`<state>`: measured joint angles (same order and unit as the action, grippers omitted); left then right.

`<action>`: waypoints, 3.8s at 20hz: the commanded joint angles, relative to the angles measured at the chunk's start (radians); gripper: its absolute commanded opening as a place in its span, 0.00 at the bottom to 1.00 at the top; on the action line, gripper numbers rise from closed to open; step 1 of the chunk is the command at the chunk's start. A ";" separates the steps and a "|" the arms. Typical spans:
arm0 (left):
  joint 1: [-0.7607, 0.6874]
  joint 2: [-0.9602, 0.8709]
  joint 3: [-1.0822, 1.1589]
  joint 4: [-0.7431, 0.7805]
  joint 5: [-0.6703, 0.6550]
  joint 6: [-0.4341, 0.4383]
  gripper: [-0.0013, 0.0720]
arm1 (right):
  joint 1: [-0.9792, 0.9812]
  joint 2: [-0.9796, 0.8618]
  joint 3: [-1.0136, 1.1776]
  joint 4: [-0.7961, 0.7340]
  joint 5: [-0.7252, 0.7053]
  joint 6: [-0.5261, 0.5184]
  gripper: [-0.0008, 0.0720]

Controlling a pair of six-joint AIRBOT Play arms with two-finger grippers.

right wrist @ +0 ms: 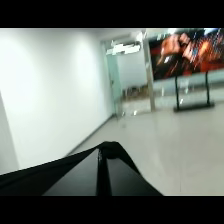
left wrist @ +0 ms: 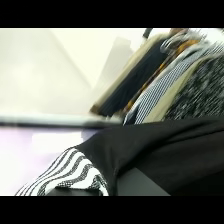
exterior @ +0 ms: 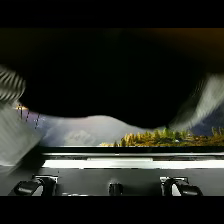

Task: Fold the clothes and pants, and hang the long-sleeved shirts on hangers.

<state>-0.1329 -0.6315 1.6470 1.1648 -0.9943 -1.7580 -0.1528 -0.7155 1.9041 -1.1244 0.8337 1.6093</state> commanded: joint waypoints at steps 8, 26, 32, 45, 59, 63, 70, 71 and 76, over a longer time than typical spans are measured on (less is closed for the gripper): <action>0.003 -0.123 -0.198 0.075 0.033 -0.075 0.05 | 0.002 -0.332 0.005 0.119 -0.126 0.068 0.05; 0.045 -0.931 -0.238 -0.032 0.131 -0.062 0.97 | 0.099 -1.092 0.005 0.168 0.254 -0.083 0.73; 0.286 -0.657 -0.360 -0.032 -0.143 0.133 0.99 | -0.213 -0.889 -0.140 0.120 0.623 -0.185 0.77; 0.360 -0.302 -1.043 -0.067 -0.105 0.163 0.99 | -0.129 -0.592 -1.132 0.215 0.356 -0.262 0.92; 0.360 -0.353 -1.149 -0.096 -0.098 0.295 0.99 | -0.007 -0.502 -1.131 0.090 0.515 -0.089 0.05; 0.358 -0.418 -1.164 -0.182 -0.044 0.339 0.99 | -0.006 -0.459 -1.131 0.092 0.537 -0.048 0.05; 0.287 -0.473 -1.119 -0.368 -0.045 0.427 0.05 | -0.006 -0.429 -1.122 0.337 0.480 -0.060 0.05; 0.287 -0.467 -1.076 -0.380 -0.062 0.431 0.05 | -0.006 -0.424 -1.090 0.389 0.451 -0.066 0.05; 0.287 -0.404 -0.579 -0.379 -0.088 0.431 0.05 | -0.006 -0.424 -0.579 0.440 0.282 -0.045 0.05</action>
<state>0.1570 -1.0649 0.8196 0.8101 -1.0763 -1.3403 -0.1589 -1.1439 1.0641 -0.7368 1.2316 1.5478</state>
